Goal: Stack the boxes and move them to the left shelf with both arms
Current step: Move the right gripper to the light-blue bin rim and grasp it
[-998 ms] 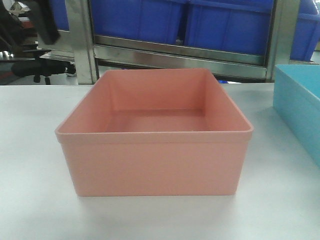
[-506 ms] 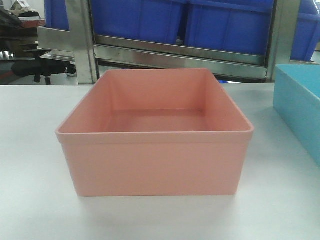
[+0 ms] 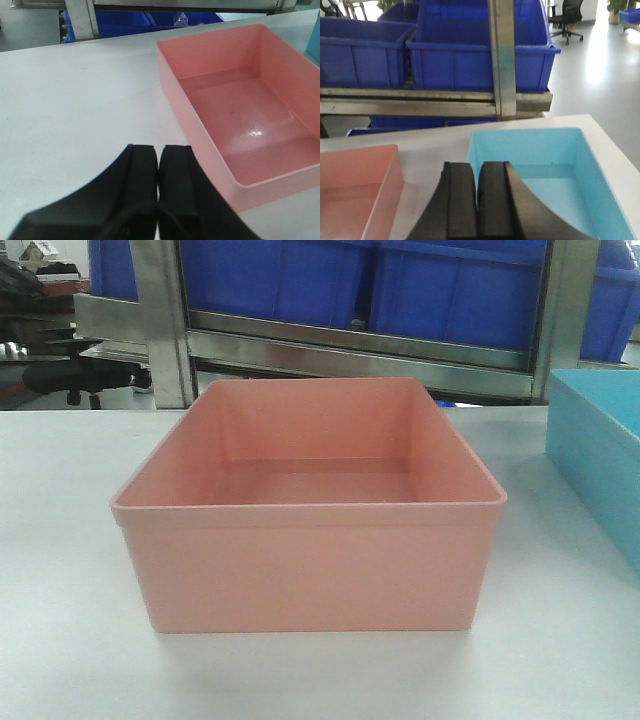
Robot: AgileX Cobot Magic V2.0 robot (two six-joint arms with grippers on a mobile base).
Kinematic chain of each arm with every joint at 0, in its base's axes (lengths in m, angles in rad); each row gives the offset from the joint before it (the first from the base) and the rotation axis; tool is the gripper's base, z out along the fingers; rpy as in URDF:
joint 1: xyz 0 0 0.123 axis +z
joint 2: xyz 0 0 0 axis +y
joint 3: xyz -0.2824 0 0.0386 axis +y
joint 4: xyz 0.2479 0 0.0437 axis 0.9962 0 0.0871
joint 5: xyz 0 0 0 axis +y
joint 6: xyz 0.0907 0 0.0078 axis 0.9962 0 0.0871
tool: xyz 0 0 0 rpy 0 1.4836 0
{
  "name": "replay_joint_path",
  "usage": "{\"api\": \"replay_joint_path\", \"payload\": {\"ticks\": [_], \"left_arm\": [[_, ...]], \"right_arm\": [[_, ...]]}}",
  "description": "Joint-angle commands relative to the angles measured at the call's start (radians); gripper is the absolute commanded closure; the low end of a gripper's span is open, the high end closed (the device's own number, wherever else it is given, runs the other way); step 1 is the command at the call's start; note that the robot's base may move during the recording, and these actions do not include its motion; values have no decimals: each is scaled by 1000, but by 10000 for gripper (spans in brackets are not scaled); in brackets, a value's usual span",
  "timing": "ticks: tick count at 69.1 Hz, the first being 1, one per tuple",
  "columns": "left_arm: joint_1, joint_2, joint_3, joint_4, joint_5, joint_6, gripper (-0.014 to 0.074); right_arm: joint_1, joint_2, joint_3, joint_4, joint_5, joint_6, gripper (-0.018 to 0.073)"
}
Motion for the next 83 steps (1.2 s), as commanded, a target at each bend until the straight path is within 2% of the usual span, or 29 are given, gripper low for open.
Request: {"api": "replay_joint_path", "payload": {"ticks": [1, 5, 13, 18, 27, 33, 40, 47, 51, 58, 72, 83], "left_arm": [[-8, -2, -28, 6, -88, 0, 603], [-8, -2, -28, 6, -85, 0, 604], [-8, -2, -28, 6, -85, 0, 604], [-8, -2, -28, 6, -85, 0, 604], [-8, -2, -28, 6, -85, 0, 603], [-8, -2, -28, 6, -85, 0, 603], [-8, -2, -28, 8, -79, 0, 603], [-8, -2, -28, 11, -68, 0, 603], [-8, -2, -28, 22, -63, 0, 603], [-8, -2, -28, 53, -61, 0, 603], [-8, -2, -28, 64, -59, 0, 603], [-8, -2, -28, 64, -58, 0, 604]], "right_arm": [[-5, 118, -126, 2, 8, -2, 426], [-5, 196, -179, 2, 48, -2, 315], [-5, 346, -271, 1, 107, -3, 38], [-5, 418, -331, -19, 166, -3, -38], [-13, 540, -465, -28, 351, -3, -42], [-54, 615, -549, -54, 486, -3, -42], [-148, 692, -642, -75, 612, -29, -36], [-260, 748, -689, -74, 663, -104, -16], [-326, 779, -699, -74, 661, -154, -8], [-378, 825, -699, -74, 606, -203, -8], [-383, 963, -699, -75, 437, -327, -8], [-383, 1088, -699, -76, 378, -340, -8]]}}
